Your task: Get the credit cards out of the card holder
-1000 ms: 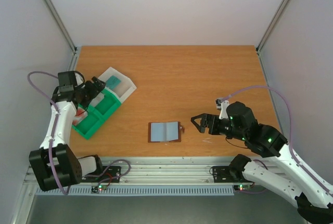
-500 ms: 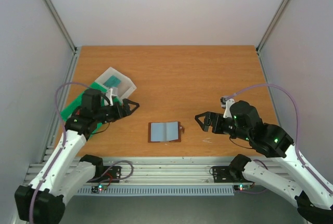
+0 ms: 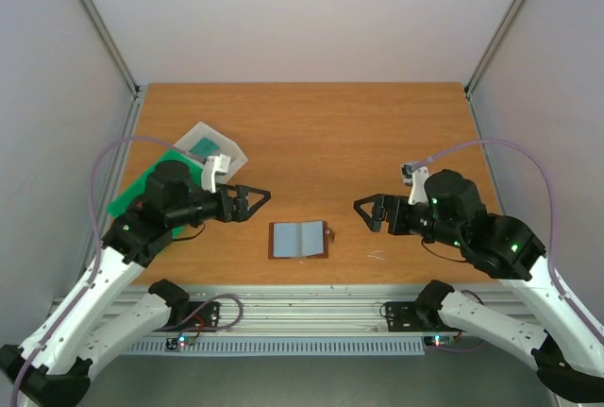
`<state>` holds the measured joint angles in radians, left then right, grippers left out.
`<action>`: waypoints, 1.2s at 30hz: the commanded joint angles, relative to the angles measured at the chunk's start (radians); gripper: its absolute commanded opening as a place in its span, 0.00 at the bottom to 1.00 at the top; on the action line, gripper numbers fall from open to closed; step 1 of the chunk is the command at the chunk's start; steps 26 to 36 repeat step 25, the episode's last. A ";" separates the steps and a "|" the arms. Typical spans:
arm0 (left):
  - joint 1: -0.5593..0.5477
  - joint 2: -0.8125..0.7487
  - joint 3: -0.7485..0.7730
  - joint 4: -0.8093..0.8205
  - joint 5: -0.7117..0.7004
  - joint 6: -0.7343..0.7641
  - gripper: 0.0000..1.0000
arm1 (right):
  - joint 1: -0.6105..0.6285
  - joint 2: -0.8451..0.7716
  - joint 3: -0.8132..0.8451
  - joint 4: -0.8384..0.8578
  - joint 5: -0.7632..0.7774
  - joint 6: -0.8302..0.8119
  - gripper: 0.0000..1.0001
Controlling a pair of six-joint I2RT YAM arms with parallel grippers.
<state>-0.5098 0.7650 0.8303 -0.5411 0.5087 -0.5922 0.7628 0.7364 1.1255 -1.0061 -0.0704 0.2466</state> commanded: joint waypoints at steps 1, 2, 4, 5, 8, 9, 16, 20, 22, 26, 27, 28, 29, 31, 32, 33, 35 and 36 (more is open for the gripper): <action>-0.004 -0.069 0.085 -0.002 0.005 0.066 0.99 | 0.003 0.010 0.083 -0.031 0.011 -0.050 0.99; -0.004 -0.085 0.100 -0.008 -0.002 0.076 0.99 | 0.003 0.016 0.100 -0.031 0.008 -0.054 0.98; -0.004 -0.109 0.130 -0.017 -0.014 0.092 0.99 | 0.003 0.021 0.130 -0.031 0.000 -0.060 0.98; -0.004 -0.117 0.142 -0.021 -0.017 0.104 0.99 | 0.004 0.021 0.143 -0.030 -0.004 -0.063 0.98; -0.004 -0.137 0.164 -0.018 -0.021 0.115 0.99 | 0.002 0.014 0.151 -0.014 -0.009 -0.064 0.99; -0.004 -0.140 0.167 -0.019 -0.021 0.112 0.99 | 0.002 0.008 0.146 -0.008 -0.011 -0.064 0.98; -0.004 -0.155 0.116 -0.020 -0.028 0.093 0.99 | 0.003 -0.004 0.122 0.014 -0.016 -0.063 0.99; -0.004 -0.165 0.087 -0.023 -0.041 0.086 0.99 | 0.003 -0.006 0.108 0.014 -0.021 -0.058 0.98; -0.004 -0.169 0.079 -0.023 -0.046 0.086 0.99 | 0.002 -0.007 0.098 0.019 -0.022 -0.054 0.98; -0.004 -0.165 0.076 -0.025 -0.050 0.085 0.99 | 0.003 -0.006 0.094 0.024 -0.032 -0.050 0.98; -0.004 -0.165 0.076 -0.025 -0.050 0.085 0.99 | 0.003 -0.006 0.094 0.024 -0.032 -0.050 0.98; -0.004 -0.165 0.076 -0.025 -0.050 0.085 0.99 | 0.003 -0.006 0.094 0.024 -0.032 -0.050 0.98; -0.004 -0.165 0.076 -0.025 -0.050 0.085 0.99 | 0.003 -0.006 0.094 0.024 -0.032 -0.050 0.98; -0.004 -0.165 0.076 -0.025 -0.050 0.085 0.99 | 0.003 -0.006 0.094 0.024 -0.032 -0.050 0.98; -0.004 -0.165 0.076 -0.025 -0.050 0.085 0.99 | 0.003 -0.006 0.094 0.024 -0.032 -0.050 0.98; -0.004 -0.165 0.076 -0.025 -0.050 0.085 0.99 | 0.003 -0.006 0.094 0.024 -0.032 -0.050 0.98; -0.004 -0.165 0.076 -0.025 -0.050 0.085 0.99 | 0.003 -0.006 0.094 0.024 -0.032 -0.050 0.98; -0.004 -0.165 0.076 -0.025 -0.050 0.085 0.99 | 0.003 -0.006 0.094 0.024 -0.032 -0.050 0.98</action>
